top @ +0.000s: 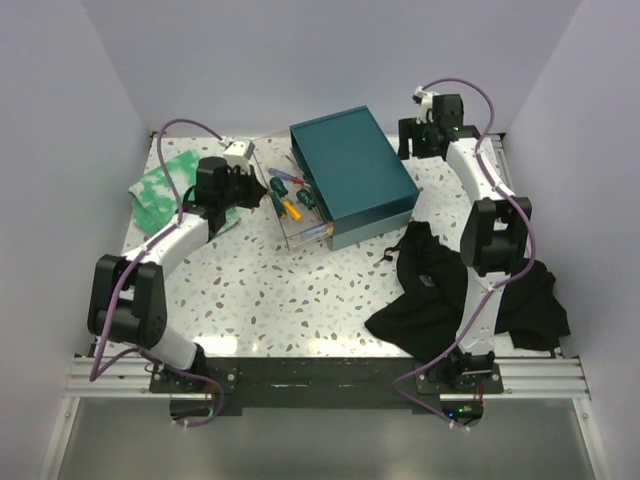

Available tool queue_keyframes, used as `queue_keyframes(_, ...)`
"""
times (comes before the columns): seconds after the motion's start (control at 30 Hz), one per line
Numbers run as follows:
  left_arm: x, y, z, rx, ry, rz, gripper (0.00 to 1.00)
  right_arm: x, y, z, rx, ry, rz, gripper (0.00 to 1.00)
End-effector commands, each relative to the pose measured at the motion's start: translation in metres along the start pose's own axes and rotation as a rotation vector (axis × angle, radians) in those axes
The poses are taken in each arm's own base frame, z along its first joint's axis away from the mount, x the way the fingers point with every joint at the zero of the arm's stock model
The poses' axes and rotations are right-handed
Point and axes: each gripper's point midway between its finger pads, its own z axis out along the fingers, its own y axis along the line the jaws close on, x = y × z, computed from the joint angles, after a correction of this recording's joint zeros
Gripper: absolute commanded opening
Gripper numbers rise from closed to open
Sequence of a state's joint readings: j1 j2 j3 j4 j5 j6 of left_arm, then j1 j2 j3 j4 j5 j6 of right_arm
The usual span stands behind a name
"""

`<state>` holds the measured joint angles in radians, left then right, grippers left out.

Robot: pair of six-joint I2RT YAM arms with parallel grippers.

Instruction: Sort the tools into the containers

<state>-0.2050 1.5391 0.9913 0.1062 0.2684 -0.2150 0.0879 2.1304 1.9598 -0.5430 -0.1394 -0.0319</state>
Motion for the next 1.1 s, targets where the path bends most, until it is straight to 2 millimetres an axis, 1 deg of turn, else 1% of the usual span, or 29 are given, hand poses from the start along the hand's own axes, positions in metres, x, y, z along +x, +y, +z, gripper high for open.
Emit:
queue_keyframes(0.0, -0.030, -0.025, 0.016, 0.157, -0.080, 0.033, 0.00, -0.029, 0.047, -0.015, -0.110, -0.072, -0.100, 0.76)
queue_keyframes(0.03, -0.031, -0.027, 0.019, 0.172, -0.079, 0.027, 0.00, -0.027, 0.057, -0.015, -0.132, -0.069, -0.114, 0.76)
queue_keyframes(0.13, -0.032, -0.033, 0.032, 0.201, -0.070, -0.005, 0.00, -0.019, 0.069, -0.012, -0.151, -0.049, -0.130, 0.76)
queue_keyframes(0.17, -0.034, -0.035, 0.038, 0.208, -0.072, -0.006, 0.00, -0.018, 0.070, -0.012, -0.149, -0.046, -0.130, 0.77)
queue_keyframes(0.2, -0.033, -0.041, 0.041, 0.221, -0.071, -0.005, 0.00, -0.017, 0.070, -0.011, -0.151, -0.043, -0.131, 0.77)
queue_keyframes(0.23, -0.039, -0.045, 0.043, 0.229, -0.088, 0.003, 0.00, -0.015, 0.071, -0.010, -0.152, -0.038, -0.133, 0.77)
queue_keyframes(0.27, -0.036, -0.049, 0.047, 0.241, -0.081, -0.001, 0.00, -0.015, 0.070, -0.010, -0.151, -0.037, -0.133, 0.77)
queue_keyframes(0.3, -0.036, -0.059, 0.049, 0.261, -0.080, 0.006, 0.00, -0.014, 0.071, -0.010, -0.150, -0.033, -0.135, 0.77)
queue_keyframes(0.33, -0.040, -0.065, 0.052, 0.275, -0.089, 0.013, 0.00, -0.012, 0.071, -0.010, -0.151, -0.030, -0.135, 0.77)
queue_keyframes(0.37, -0.038, -0.069, 0.056, 0.285, -0.083, 0.012, 0.00, -0.012, 0.070, -0.010, -0.151, -0.030, -0.136, 0.77)
queue_keyframes(0.4, -0.035, -0.080, 0.059, 0.305, -0.075, 0.019, 0.00, -0.010, 0.071, -0.010, -0.152, -0.025, -0.135, 0.77)
queue_keyframes(0.47, -0.035, -0.093, 0.068, 0.329, -0.075, 0.024, 0.00, -0.006, 0.071, -0.010, -0.157, -0.016, -0.134, 0.78)
queue_keyframes(0.67, -0.033, -0.116, 0.098, 0.353, -0.071, -0.007, 0.00, -0.002, 0.072, -0.012, -0.160, -0.007, -0.134, 0.78)
queue_keyframes(0.73, -0.034, -0.118, 0.105, 0.347, -0.073, -0.013, 0.00, -0.003, 0.071, -0.015, -0.153, -0.010, -0.138, 0.78)
queue_keyframes(0.77, -0.034, -0.117, 0.107, 0.336, -0.068, -0.027, 0.00, -0.002, 0.069, -0.016, -0.145, -0.007, -0.141, 0.78)
queue_keyframes(0.8, -0.037, -0.114, 0.107, 0.314, -0.069, -0.038, 0.00, -0.005, 0.067, -0.020, -0.133, -0.016, -0.147, 0.79)
queue_keyframes(0.87, -0.042, -0.098, 0.101, 0.217, -0.055, -0.066, 0.00, -0.007, 0.059, -0.026, -0.083, -0.019, -0.156, 0.80)
queue_keyframes(0.9, -0.045, -0.090, 0.095, 0.171, -0.047, -0.082, 0.00, -0.014, 0.053, -0.037, -0.051, -0.040, -0.161, 0.82)
queue_keyframes(0.93, -0.048, -0.073, 0.081, 0.062, -0.030, -0.116, 0.09, -0.017, 0.043, -0.042, 0.008, -0.047, -0.162, 0.83)
queue_keyframes(0.97, -0.049, -0.057, 0.071, -0.014, -0.024, -0.133, 0.21, -0.016, 0.038, -0.045, 0.041, -0.048, -0.163, 0.87)
queue_keyframes(1.0, -0.047, -0.044, 0.059, -0.087, -0.008, -0.154, 0.35, -0.020, 0.035, -0.052, 0.061, -0.061, -0.165, 0.89)
queue_keyframes(1.03, -0.047, -0.034, 0.039, -0.144, 0.000, -0.169, 0.59, -0.027, 0.034, -0.064, 0.067, -0.090, -0.170, 0.91)
queue_keyframes(1.07, -0.050, -0.024, 0.028, -0.165, -0.002, -0.176, 0.66, -0.024, 0.030, -0.069, 0.092, -0.087, -0.172, 0.94)
